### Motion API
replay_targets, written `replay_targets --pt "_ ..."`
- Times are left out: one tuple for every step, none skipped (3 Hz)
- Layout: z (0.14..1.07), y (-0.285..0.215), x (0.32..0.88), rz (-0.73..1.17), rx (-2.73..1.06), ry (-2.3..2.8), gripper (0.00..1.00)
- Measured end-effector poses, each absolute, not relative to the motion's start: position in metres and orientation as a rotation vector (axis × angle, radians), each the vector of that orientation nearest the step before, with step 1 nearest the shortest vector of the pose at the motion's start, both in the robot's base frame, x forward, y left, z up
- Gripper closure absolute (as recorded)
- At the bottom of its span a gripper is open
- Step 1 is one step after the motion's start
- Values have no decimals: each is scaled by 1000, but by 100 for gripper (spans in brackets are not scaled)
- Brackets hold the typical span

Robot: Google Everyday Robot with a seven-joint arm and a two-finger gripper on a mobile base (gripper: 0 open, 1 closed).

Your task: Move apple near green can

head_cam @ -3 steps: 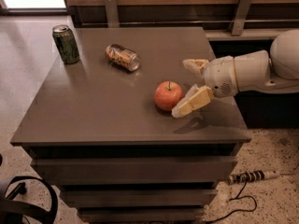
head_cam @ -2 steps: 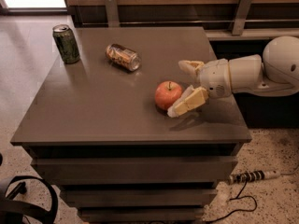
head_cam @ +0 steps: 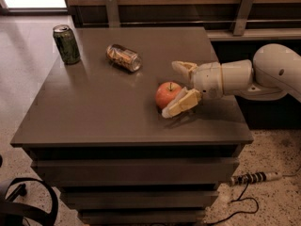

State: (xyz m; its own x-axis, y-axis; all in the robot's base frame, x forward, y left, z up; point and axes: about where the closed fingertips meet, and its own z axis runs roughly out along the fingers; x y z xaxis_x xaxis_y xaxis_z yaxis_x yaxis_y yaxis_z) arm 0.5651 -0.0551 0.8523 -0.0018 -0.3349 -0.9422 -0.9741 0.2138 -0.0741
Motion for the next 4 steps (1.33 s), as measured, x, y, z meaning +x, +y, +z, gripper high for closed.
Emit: replay_targets --pt "835 -68 565 813 -1254 1543 18" --pt "835 -65 565 816 -1258 1541 41" --pt "835 -63 565 819 -1261 1539 64" --pt "835 -61 564 823 -1264 1537 88"
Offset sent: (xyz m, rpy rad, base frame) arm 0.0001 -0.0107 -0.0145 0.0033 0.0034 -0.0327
